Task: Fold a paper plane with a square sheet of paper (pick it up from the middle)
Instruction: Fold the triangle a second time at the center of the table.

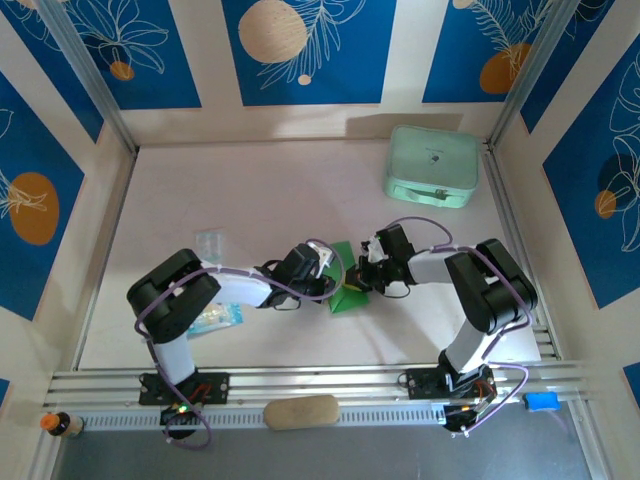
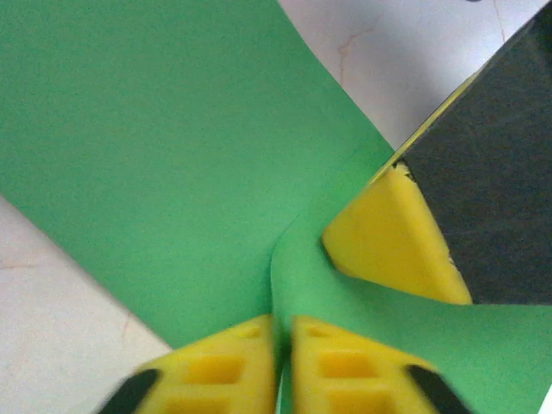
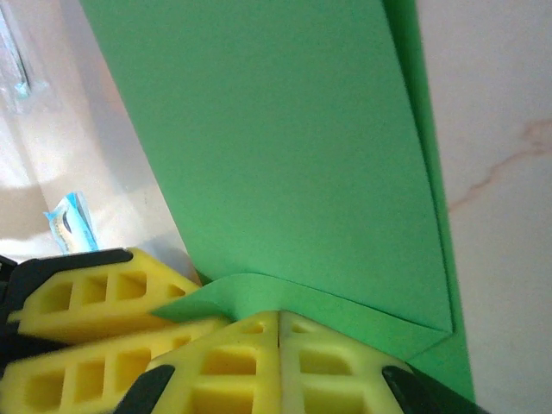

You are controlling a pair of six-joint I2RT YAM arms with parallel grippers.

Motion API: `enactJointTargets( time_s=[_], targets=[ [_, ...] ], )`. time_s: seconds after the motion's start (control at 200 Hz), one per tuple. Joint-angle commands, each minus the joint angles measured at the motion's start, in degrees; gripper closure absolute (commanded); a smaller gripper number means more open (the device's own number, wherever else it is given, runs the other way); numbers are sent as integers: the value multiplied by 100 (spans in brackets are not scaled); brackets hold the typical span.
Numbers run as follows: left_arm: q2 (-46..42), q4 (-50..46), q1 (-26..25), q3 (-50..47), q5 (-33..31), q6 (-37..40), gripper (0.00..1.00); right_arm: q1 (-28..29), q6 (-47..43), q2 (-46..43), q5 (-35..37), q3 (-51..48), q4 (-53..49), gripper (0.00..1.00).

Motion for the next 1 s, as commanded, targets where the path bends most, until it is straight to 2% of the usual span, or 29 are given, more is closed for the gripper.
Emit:
enactJointTargets(
  time_s=[0.0, 0.085, 0.25, 0.46, 0.53, 0.715, 0.995],
  targets=[
    [-278, -748, 53, 175, -191, -170, 74, 49, 178, 129, 291, -259, -358, 100],
    [-506, -1131, 56, 330, -336, -383, 67, 58, 266, 130, 279, -291, -259, 100],
    [-1016, -1650, 54, 417, -521, -920, 64, 78, 334, 120, 254, -299, -206, 100],
    [-892, -1441, 4, 611, 815, -1340, 86, 75, 398, 88, 272, -301, -200, 100],
    [-709, -1214, -53, 676, 1142, -1455, 90, 80, 394, 87, 258, -295, -219, 100],
    [-174, -1021, -118, 917, 1678, -1624, 92, 77, 404, 103, 275, -282, -251, 100],
    [218, -1083, -124, 1020, 1827, -1690, 92, 75, 396, 103, 278, -276, -271, 100]
  ],
)
